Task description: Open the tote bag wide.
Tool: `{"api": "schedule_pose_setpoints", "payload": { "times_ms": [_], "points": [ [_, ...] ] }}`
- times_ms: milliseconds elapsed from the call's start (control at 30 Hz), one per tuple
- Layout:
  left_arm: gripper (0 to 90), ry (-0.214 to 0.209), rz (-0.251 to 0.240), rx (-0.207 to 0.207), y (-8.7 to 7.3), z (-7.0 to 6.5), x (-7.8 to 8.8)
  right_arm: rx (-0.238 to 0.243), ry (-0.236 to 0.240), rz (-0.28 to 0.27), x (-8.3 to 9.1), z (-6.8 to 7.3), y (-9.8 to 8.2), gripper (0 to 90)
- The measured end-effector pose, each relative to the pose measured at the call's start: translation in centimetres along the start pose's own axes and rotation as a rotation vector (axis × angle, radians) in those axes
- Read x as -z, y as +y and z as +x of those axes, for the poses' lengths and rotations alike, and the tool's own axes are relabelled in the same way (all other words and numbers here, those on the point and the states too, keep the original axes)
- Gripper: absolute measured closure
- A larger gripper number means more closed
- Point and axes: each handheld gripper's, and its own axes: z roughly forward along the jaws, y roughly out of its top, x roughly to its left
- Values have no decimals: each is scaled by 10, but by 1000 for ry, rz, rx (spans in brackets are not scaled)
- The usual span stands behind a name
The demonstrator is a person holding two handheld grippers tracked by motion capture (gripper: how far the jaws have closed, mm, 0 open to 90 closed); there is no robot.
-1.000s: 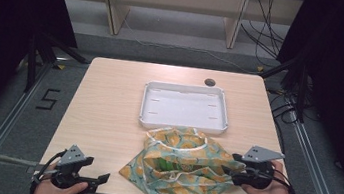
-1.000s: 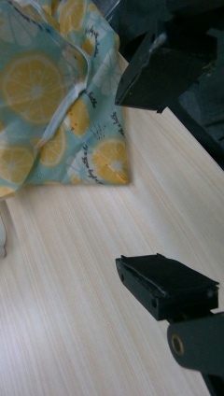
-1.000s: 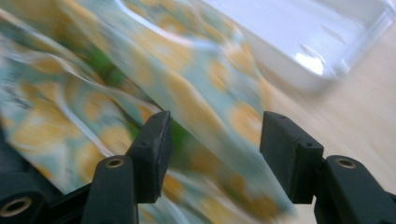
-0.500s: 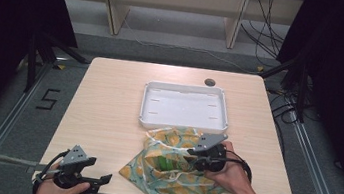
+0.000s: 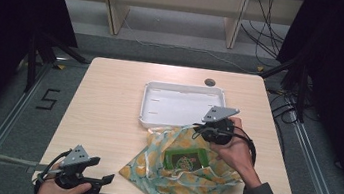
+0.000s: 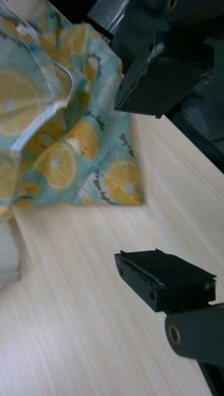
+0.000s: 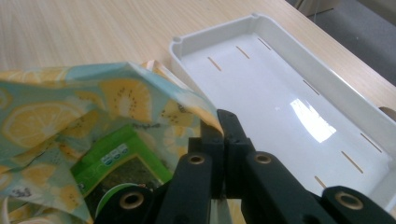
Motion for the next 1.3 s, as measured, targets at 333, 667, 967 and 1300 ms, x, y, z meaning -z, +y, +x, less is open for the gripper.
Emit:
{"api": "schedule_pose_setpoints", "payload": {
  "times_ms": [333, 667, 967, 1300],
  "points": [
    [308, -185, -33, -159, 39, -57, -25, -45, 8, 42, -23, -16, -5, 900],
    [333, -295, 3, -257, 80, -88, -69, -84, 44, 83, -40, -25, -8, 900],
    [335, -323, 32, -313, 96, -102, -108, -75, 69, 65, -45, -28, -10, 900],
    [482, -238, 261, -438, 88, -88, -153, -91, 96, 81, -45, -25, -9, 900]
  ]
}}
